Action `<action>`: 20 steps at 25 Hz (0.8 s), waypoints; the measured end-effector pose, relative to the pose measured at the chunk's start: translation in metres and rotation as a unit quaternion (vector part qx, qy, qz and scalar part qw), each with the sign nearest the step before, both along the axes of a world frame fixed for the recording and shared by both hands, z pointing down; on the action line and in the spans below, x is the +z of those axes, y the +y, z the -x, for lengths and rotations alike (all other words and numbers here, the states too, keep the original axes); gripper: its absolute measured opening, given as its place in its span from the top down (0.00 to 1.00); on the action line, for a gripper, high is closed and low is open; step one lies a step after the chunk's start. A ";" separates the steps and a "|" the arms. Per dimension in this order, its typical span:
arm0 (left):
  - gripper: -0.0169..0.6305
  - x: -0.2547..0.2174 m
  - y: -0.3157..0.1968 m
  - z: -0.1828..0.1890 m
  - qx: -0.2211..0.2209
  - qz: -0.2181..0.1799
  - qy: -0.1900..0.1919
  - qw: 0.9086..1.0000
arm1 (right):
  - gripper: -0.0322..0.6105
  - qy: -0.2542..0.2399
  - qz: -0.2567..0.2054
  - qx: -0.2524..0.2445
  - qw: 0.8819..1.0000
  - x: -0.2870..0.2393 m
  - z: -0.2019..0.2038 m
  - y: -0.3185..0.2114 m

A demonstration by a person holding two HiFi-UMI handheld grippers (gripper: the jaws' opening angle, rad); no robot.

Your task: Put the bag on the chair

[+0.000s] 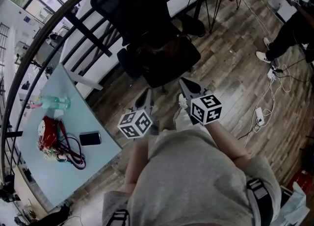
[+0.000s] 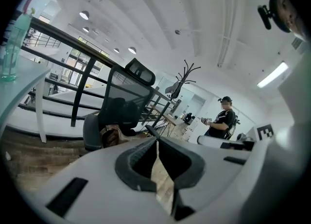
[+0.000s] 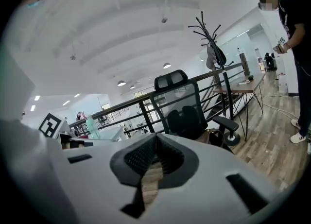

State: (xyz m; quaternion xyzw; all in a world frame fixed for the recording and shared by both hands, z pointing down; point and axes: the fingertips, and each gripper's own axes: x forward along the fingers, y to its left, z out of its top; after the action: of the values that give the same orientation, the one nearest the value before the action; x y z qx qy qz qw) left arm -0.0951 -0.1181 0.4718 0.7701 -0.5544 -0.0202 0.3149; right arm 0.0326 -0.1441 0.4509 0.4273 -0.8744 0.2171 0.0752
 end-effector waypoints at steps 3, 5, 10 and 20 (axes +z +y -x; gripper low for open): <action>0.95 -0.001 0.009 0.002 -0.003 -0.001 0.004 1.000 | 0.94 -0.008 0.002 -0.003 1.000 -0.003 -0.001 0.009; 0.95 -0.002 0.014 0.003 -0.003 -0.002 0.005 1.000 | 0.94 -0.008 0.004 -0.007 1.000 -0.003 -0.001 0.014; 0.95 -0.004 0.021 0.005 -0.004 -0.006 0.008 1.000 | 0.95 0.003 -0.005 -0.026 1.000 -0.004 0.004 0.027; 0.95 -0.010 0.024 0.006 -0.004 -0.011 0.014 1.000 | 0.94 -0.006 -0.003 -0.030 1.000 -0.009 0.008 0.031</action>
State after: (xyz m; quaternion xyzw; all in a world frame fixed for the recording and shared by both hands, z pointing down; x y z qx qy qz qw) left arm -0.1009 -0.0938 0.4617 0.7708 -0.5528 -0.0385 0.3143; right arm 0.0245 -0.1130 0.4417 0.3997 -0.8879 0.2148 0.0753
